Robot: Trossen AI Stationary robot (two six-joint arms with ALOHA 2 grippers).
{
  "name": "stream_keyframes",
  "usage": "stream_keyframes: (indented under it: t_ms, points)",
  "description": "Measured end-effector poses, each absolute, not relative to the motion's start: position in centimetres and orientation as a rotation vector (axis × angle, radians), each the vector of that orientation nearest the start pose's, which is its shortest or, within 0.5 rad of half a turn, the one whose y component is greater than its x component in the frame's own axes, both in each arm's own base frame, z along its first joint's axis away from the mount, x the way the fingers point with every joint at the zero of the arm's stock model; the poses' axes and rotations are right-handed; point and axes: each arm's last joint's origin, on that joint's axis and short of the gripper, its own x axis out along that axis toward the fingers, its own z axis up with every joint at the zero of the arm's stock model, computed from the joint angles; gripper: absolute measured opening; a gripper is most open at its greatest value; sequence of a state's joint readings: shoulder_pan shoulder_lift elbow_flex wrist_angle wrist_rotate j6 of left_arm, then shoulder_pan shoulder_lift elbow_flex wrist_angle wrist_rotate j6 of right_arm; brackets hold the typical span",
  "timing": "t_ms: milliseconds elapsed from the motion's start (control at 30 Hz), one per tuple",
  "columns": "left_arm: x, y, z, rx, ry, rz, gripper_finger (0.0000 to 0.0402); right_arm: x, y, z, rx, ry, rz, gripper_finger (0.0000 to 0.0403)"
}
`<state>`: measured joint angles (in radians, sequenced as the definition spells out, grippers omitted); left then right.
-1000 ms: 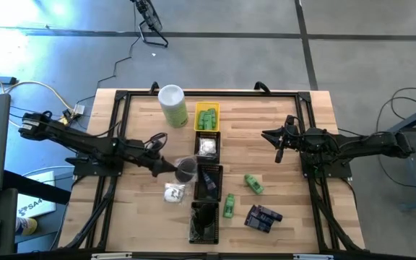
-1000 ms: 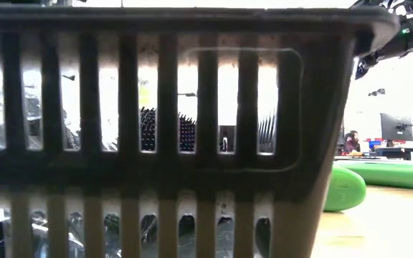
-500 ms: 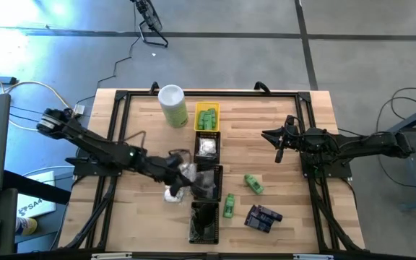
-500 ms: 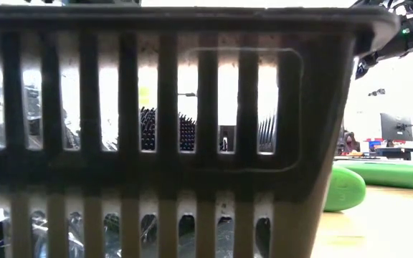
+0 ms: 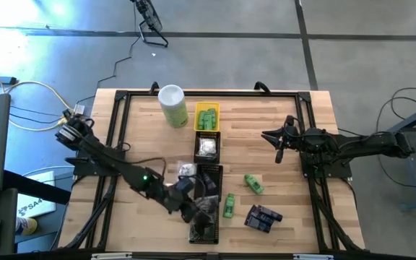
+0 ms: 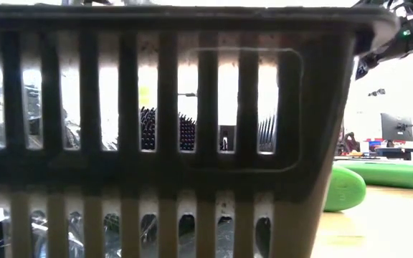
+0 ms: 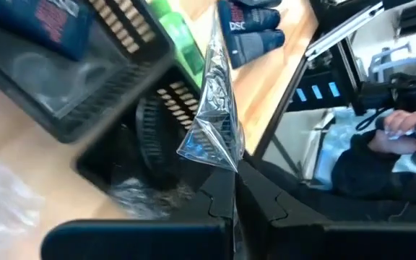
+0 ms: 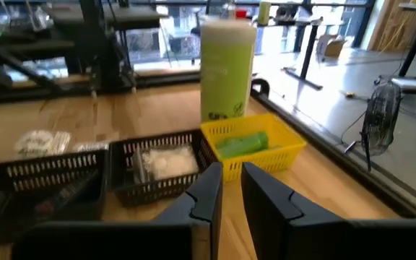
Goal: Pick & Place Travel size toiletries
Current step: Put the black hairbrush into the bottom black basket
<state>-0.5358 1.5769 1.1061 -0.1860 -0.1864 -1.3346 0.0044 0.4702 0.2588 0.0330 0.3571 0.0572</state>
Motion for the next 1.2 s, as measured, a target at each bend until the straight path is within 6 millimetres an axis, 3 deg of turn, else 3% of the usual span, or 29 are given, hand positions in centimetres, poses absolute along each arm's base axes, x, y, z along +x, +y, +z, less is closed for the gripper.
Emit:
stream_keyframes:
  t_ms: [200, 500, 1200]
  points:
    - [30.8, -19.2, 24.8, -1.081, 0.733, 0.146, 0.0, 12.9, -0.8, 20.7, 0.04, 0.228, -0.31, 0.0046]
    - [31.9, -21.6, 22.0, -1.183, 0.814, 0.259, 0.0, 12.9, -0.7, 20.5, 0.044, 0.252, -0.279, 0.0046]
    - [31.6, -22.0, 22.0, -1.185, 0.858, 0.262, 0.0028, 13.0, -0.2, 20.4, 0.068, 0.275, -0.103, 0.0046]
